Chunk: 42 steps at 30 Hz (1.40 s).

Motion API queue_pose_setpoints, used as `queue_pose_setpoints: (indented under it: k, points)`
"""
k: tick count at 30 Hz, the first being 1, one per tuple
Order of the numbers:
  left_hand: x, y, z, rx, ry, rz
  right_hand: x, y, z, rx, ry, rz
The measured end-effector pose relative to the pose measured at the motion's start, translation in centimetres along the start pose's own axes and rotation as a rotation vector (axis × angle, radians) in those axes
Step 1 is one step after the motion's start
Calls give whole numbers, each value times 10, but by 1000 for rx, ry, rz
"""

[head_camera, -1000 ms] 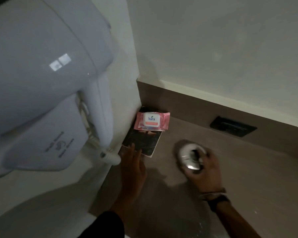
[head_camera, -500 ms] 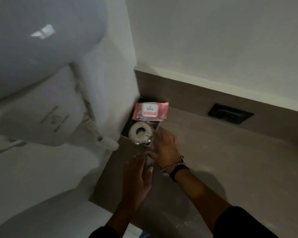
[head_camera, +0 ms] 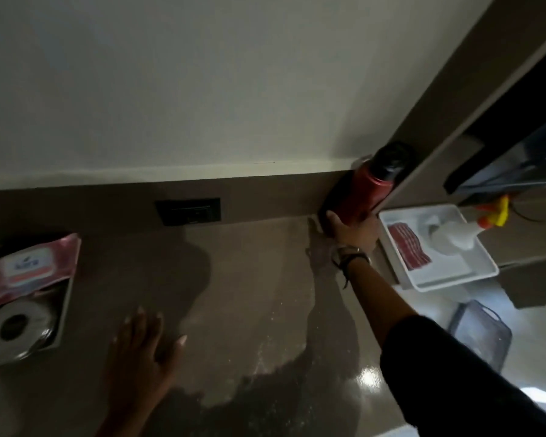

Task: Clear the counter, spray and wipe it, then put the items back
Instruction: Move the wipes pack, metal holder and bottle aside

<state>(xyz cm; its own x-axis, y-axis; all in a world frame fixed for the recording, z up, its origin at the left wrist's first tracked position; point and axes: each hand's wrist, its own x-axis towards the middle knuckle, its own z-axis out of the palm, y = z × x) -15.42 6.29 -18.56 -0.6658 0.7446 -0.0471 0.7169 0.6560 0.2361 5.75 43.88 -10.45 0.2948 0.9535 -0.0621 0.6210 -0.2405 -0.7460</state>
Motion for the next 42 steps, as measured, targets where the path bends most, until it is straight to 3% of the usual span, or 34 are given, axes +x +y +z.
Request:
queue_pose_setpoints:
  k: [4, 7, 15, 19, 22, 26, 30, 33, 36, 38, 42]
  points:
    - [3, 9, -10, -4, -78, -19, 20, -11, 13, 152, 77, 64]
    - [1, 13, -19, -36, -106, -41, -13, -13, 21, 218, 47, -11]
    - [-3, 4, -26, -133, -162, -27, -232, -78, 117, 292, -503, -447]
    - [3, -1, -28, -112, -172, 6, -305, -125, 167, 245, -715, -513]
    - [4, -9, -32, -140, -295, 14, -326, -137, 188, 190, -812, -510]
    - [9, -5, -42, -92, -335, -16, -330, -137, 196, 50, -877, -564]
    - [16, 16, -48, 110, -348, -15, -297, -117, 160, -39, -962, -552]
    - [27, 65, -41, 26, -246, 166, -233, -61, 92, 100, -833, -536]
    - [48, 145, -34, -25, -230, 315, -136, 25, 1, 109, -455, -680]
    - [56, 204, -27, -4, -302, 351, -67, 81, -65, 75, -253, -518]
    - [60, 294, -3, 36, -454, 220, 81, 156, -161, 138, 77, -198]
